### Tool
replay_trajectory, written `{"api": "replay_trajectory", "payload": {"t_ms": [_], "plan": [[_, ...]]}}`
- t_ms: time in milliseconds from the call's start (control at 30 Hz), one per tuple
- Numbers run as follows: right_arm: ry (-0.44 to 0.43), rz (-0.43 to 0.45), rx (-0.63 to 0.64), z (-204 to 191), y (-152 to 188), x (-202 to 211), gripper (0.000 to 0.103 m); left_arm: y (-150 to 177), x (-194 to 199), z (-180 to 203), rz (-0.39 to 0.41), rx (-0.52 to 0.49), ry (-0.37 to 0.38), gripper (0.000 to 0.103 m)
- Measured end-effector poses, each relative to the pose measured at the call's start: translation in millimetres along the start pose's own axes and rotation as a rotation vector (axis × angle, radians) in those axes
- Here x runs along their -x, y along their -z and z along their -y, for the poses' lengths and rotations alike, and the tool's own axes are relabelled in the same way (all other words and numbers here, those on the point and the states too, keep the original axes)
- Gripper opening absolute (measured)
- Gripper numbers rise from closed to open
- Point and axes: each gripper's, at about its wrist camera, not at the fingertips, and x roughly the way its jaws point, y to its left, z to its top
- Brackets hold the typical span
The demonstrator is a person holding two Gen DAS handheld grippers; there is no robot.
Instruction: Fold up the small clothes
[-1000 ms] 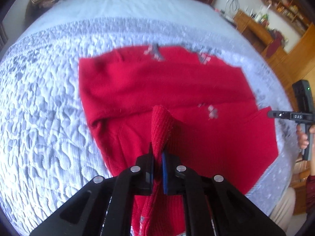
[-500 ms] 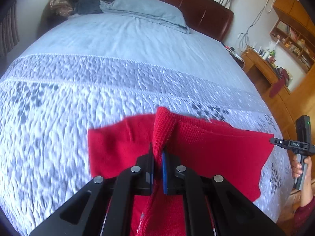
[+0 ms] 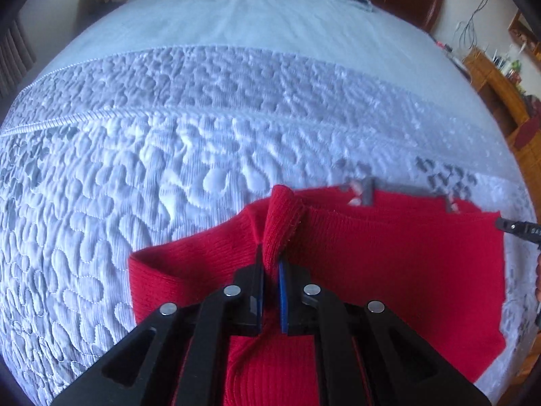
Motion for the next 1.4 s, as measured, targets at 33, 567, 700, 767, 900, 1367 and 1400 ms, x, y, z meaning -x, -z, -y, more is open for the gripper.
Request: {"api": "replay_trajectory", "payload": {"t_ms": [33, 567, 700, 767, 900, 1367, 1400], "plan": [[0.020, 0.014, 0.000, 0.8, 3.6, 2.5, 0.024, 3.0, 0.8, -0.8, -0.002, -0.001, -0.010, 0.016], [-0.199, -0.080, 0.125, 11.0, 177.2, 68.5, 0.048, 134.4, 101.8, -32.3, -0.040, 0.048, -0.011, 0.072], [-0.226, -0.126, 0.100, 9.8, 185.4, 54.1, 0.048, 150.8, 102.3, -19.2, -0.072, 0.059, 0.015, 0.070], [-0.216, -0.138, 0.104, 7.8, 187.8, 50.9, 0.040, 154.7, 99.2, -9.0, -0.092, 0.046, 0.022, 0.069], [-0.261, -0.139, 0.112, 9.2, 193.3, 59.4, 0.004, 161.1, 80.4, 1.9, -0.179, 0.039, 0.013, 0.014], [-0.191, -0.173, 0.089, 28.9, 205.4, 61.2, 0.012, 175.4, 90.7, -19.0, -0.179, 0.123, 0.028, 0.029], [-0.205, -0.158, 0.078, 30.4, 204.0, 67.9, 0.027, 175.5, 96.9, -20.8, -0.174, 0.135, 0.036, 0.042]]}}
